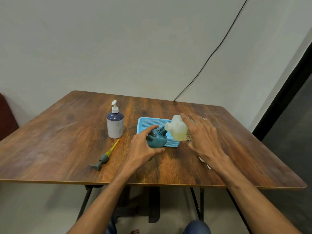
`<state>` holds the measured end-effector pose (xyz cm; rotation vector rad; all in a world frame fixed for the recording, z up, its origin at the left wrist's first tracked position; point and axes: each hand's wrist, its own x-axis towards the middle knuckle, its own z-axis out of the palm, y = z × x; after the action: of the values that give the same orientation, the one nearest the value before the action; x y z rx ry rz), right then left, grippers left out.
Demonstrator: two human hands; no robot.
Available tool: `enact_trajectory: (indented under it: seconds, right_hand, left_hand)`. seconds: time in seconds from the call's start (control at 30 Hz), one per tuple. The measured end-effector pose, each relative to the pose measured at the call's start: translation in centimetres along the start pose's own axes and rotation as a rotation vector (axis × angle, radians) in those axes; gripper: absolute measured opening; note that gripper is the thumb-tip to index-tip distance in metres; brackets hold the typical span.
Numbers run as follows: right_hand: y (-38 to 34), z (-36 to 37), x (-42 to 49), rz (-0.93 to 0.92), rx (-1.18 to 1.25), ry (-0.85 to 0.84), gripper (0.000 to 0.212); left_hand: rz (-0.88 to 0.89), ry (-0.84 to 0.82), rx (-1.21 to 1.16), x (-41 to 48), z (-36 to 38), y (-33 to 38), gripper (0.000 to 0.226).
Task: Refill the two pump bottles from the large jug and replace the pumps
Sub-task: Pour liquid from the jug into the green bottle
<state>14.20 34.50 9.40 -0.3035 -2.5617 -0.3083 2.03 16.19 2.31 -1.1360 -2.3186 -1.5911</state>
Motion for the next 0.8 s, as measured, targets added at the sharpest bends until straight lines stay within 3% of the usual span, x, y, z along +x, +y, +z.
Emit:
enact_trajectory:
  seconds: [0.8]
  right_hand:
    - [0.19,-0.19,-0.28,0.001,-0.01,0.009,0.108]
  left_hand:
    - [0.005,-0.007,0.003,-0.08,0.12,0.16,0.085]
